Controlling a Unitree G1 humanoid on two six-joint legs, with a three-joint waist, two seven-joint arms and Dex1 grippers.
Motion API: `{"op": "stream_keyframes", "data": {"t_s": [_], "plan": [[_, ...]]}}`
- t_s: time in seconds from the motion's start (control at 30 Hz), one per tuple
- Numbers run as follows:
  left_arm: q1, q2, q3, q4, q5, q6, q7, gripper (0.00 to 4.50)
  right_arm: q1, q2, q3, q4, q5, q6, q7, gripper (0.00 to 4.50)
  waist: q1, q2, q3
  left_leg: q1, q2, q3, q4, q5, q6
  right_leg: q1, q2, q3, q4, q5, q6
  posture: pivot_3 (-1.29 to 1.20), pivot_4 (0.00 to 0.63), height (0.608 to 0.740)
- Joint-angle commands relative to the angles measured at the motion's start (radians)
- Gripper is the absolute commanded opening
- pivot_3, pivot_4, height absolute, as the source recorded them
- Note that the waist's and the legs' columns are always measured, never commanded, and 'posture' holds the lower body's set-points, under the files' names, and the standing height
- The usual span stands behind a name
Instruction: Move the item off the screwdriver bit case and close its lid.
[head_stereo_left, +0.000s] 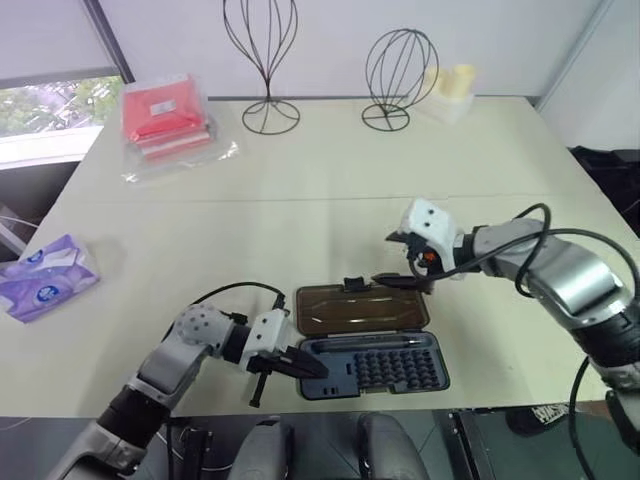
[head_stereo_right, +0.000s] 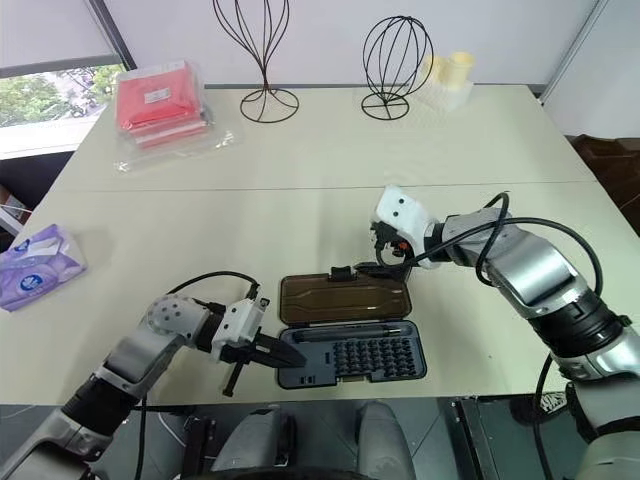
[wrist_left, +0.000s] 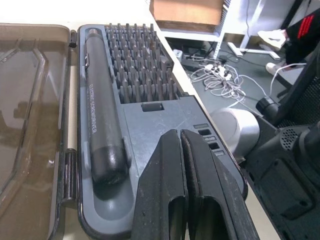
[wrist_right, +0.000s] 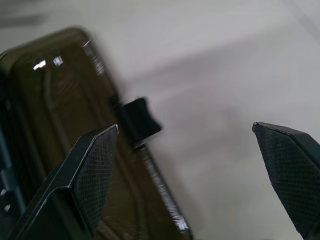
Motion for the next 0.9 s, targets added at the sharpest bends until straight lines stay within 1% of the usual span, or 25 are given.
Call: {"op": "stream_keyframes", "data": {"t_s": [0.03,0.17,0.33,0.43,0.47,0.5,0.53,0.6,0.63,0.67,0.77,0.9], "plan": [[0.024,0.003,-0.01,0.029,0.054,0.01,0.042,0.09,-0.013,0.031,0.002,0.071,-0.084,-0.078,0.06,4.5,0.001,0.0,0.0,0.0,0.0,0.0,0.0,0.0,0.0,0.0,0.0,0.0,0.0,0.0,0.0,0.0,0.15,0.74],[0.034,0.005,-0.007,0.019,0.055,0.008,0.05,0.09,-0.026,0.087,0.01,0.192,-0.165,-0.138,0.102,4.5,0.0,0.0,0.0,0.002,0.0,0.0,0.0,0.0,0.0,0.001,0.0,0.0,0.0,0.0,0.0,0.0,0.15,0.74],[0.045,0.009,-0.004,0.011,0.054,0.002,0.059,0.09,-0.029,0.128,-0.001,0.264,-0.232,-0.178,0.147,4.5,0.0,0.0,0.0,0.003,0.0,0.0,0.0,0.0,0.0,0.002,0.0,0.0,0.001,0.0,0.0,0.0,0.15,0.74],[0.045,0.01,-0.003,0.009,0.053,0.0,0.064,0.0,-0.022,0.138,0.002,0.284,-0.263,-0.199,0.175,3.65,0.0,0.001,0.0,0.004,0.0,0.0,0.0,0.0,0.0,0.002,0.0,0.0,0.001,0.0,0.0,0.0,0.15,0.74],[0.045,0.011,-0.002,0.008,0.053,-0.001,0.066,0.0,-0.019,0.14,0.004,0.287,-0.27,-0.205,0.186,3.19,0.0,0.001,0.0,0.004,0.0,0.0,-0.001,0.0,0.0,0.003,0.0,0.0,0.001,0.0,0.0,0.0,0.15,0.74],[0.046,0.011,-0.002,0.008,0.054,-0.002,0.068,0.0,-0.016,0.143,0.003,0.287,-0.273,-0.206,0.198,2.61,-0.001,0.001,0.0,0.006,0.0,0.0,-0.001,0.0,0.0,0.005,0.0,0.0,0.001,0.0,0.0,0.0,0.15,0.74],[0.047,0.012,-0.002,0.007,0.054,-0.003,0.07,0.0,-0.013,0.146,0.001,0.287,-0.277,-0.206,0.207,2.2,-0.001,0.0,0.0,0.007,0.0,0.0,-0.001,0.0,0.0,0.007,0.0,0.0,0.0,0.0,0.0,0.0,0.15,0.74],[0.047,0.013,0.0,0.008,0.056,-0.005,0.075,0.0,-0.008,0.15,-0.003,0.285,-0.288,-0.207,0.217,1.08,-0.002,0.0,0.0,0.009,0.0,0.0,-0.001,0.0,0.0,0.008,0.0,0.0,0.0,0.0,0.0,0.0,0.15,0.74],[0.046,0.012,0.003,0.009,0.055,-0.003,0.079,0.0,-0.007,0.152,-0.004,0.286,-0.295,-0.209,0.22,0.71,-0.002,0.001,0.0,0.009,0.0,0.0,-0.001,0.0,0.0,0.008,0.0,0.0,0.0,0.0,0.0,0.0,0.15,0.74],[0.045,0.012,0.005,0.01,0.054,-0.002,0.081,0.0,-0.005,0.154,-0.005,0.286,-0.3,-0.211,0.223,0.07,-0.002,0.0,0.0,0.01,0.0,0.0,-0.001,0.0,0.0,0.009,0.0,0.0,0.0,0.0,0.0,0.0,0.15,0.74],[0.043,0.013,0.008,0.011,0.054,-0.003,0.084,0.0,-0.004,0.165,-0.012,0.291,-0.317,-0.209,0.232,0.02,-0.003,0.0,-0.001,0.014,0.002,-0.001,-0.001,0.0,0.0,0.013,0.002,-0.001,0.0,0.0,0.0,0.0,0.15,0.74],[0.037,0.016,0.014,0.024,0.058,-0.01,0.084,0.0,-0.001,0.179,-0.004,0.301,-0.342,-0.22,0.239,0.02,-0.003,0.0,-0.001,0.014,0.002,-0.001,-0.001,0.0,0.0,0.014,0.002,0.0,0.0,0.0,0.0,0.0,0.15,0.74]]}}
